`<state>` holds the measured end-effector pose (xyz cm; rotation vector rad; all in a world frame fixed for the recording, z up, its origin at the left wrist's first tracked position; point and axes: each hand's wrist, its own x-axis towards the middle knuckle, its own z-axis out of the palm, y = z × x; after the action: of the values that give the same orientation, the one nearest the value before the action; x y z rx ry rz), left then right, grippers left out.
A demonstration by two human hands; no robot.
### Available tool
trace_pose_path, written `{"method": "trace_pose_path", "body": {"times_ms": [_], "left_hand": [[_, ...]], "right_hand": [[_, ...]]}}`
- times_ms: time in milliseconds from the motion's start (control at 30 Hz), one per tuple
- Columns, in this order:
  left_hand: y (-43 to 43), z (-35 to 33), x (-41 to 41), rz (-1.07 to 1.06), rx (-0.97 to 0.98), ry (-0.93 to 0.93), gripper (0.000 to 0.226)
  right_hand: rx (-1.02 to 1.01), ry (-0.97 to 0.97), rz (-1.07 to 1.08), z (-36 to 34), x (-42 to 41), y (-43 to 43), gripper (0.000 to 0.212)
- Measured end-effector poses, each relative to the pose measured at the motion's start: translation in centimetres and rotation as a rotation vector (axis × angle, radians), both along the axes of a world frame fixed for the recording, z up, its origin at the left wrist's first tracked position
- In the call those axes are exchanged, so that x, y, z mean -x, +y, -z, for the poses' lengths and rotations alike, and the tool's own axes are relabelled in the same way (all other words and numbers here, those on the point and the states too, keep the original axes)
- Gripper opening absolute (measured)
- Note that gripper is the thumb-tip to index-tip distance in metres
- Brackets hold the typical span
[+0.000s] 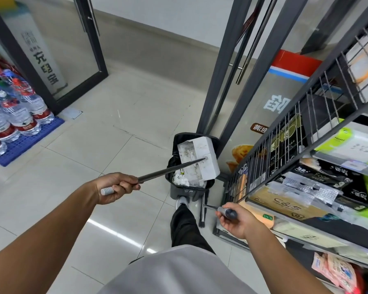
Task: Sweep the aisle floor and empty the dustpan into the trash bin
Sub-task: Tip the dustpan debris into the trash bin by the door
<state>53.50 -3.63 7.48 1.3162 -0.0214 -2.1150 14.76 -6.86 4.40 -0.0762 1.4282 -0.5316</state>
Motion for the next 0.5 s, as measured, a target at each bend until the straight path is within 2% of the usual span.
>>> {"method": "trace_pose_path", "body": {"times_ms": [133,233,367,500], "left_hand": [[1.8,-1.6,-0.8,0.123,0.062,-0.051,0.006],[3.6,-2.6,-1.3,0.237,0.135,-0.136,0.032],[5.2,-4.5,-2.2,0.394,0.214,-0.300,0.032],[6.2,-7.7,-2.6,0.601,0.275,-0.455,0.032]], "right_hand": [[0.004,0.011,0.004,0.5,0.6,1.4,0.007],[0.007,0.006,0.015,1.0,0.6,2.7,0.010],[0.027,-0.077,0.111,1.3,1.0,3.7,0.008],[0.088,-0.179,0.345,1.1,2.2,4.0,0.033]]}}
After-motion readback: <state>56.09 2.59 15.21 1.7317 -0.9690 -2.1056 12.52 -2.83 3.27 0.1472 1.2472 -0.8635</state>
